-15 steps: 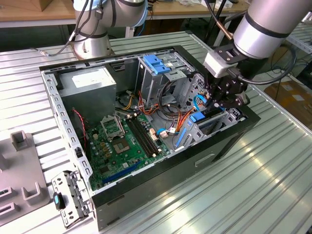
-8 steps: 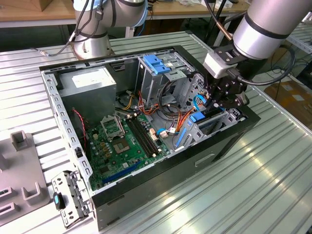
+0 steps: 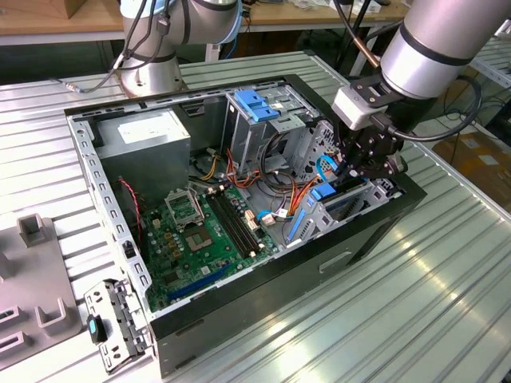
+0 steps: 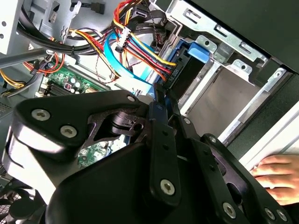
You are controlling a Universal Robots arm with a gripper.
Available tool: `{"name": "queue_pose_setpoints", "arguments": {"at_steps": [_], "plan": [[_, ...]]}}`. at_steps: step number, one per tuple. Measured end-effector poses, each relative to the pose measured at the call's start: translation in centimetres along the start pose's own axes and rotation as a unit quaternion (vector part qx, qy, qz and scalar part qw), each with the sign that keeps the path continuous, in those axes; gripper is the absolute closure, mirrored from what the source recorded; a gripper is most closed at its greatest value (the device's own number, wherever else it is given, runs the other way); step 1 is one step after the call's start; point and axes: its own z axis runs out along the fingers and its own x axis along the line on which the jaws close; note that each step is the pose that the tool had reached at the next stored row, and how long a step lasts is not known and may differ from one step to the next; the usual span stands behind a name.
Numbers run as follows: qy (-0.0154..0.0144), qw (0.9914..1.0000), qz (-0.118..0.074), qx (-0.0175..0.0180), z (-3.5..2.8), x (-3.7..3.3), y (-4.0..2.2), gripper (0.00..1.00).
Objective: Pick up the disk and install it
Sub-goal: 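Insert the second disk wire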
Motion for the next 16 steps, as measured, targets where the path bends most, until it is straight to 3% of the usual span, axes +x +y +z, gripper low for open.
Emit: {"name": "queue_pose_setpoints", "arguments": {"at_steps": [7, 13, 15, 16], "plan": [[0.0004, 1.00000, 0.000, 0.0000, 0.73, 0.07, 0.04, 0.83], [0.0000, 1.00000, 0.000, 0.0000, 0.78, 0.07, 0.04, 0.83], [-0.0004, 1.00000, 0.000, 0.0000, 0.82, 0.07, 0.05, 0.82], [-0.0002, 1.00000, 0.000, 0.0000, 0.79, 0.07, 0.04, 0.75]]}}
